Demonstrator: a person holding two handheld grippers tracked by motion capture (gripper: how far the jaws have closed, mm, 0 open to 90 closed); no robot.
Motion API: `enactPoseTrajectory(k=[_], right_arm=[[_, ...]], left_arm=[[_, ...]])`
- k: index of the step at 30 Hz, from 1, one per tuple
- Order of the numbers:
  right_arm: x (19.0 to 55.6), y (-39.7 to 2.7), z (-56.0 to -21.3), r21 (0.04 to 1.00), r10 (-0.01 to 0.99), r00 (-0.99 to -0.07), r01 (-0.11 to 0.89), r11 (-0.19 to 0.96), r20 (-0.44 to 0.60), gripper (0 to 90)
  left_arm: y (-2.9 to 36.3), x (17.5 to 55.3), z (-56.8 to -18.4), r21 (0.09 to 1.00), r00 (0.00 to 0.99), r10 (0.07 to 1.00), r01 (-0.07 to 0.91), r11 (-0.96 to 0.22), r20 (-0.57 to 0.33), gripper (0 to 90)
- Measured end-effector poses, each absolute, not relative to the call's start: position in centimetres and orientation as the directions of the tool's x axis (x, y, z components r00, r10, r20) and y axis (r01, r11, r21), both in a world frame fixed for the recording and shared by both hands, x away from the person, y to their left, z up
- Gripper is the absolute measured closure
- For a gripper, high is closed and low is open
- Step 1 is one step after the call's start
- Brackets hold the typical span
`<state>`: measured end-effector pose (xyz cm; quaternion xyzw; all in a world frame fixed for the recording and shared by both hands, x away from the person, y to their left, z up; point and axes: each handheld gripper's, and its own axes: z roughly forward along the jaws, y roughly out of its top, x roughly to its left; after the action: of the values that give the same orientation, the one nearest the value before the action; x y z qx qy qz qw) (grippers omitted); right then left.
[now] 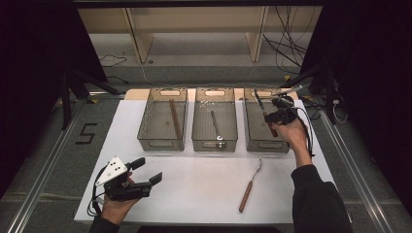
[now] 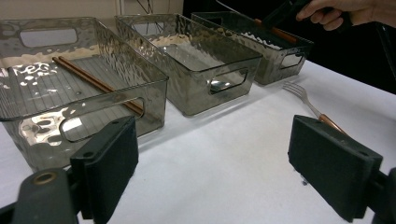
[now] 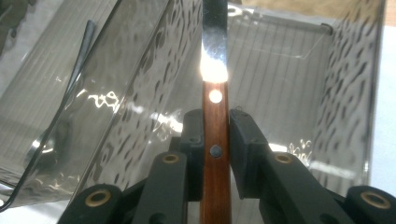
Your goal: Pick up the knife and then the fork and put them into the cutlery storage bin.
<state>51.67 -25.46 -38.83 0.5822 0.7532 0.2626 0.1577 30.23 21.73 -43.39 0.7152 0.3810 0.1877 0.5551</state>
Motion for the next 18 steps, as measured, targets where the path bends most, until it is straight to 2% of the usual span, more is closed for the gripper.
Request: enactPoseTrajectory(k=[18], right_arm=[[52.6, -24.3, -40.7, 0.538, 0.964, -0.259, 0.822, 0.188, 0.057, 75.9]], left_arm=[[21.8, 30.1, -43.3, 0.939, 0.640, 0.754, 0.329, -0.098, -0.145, 15.7]])
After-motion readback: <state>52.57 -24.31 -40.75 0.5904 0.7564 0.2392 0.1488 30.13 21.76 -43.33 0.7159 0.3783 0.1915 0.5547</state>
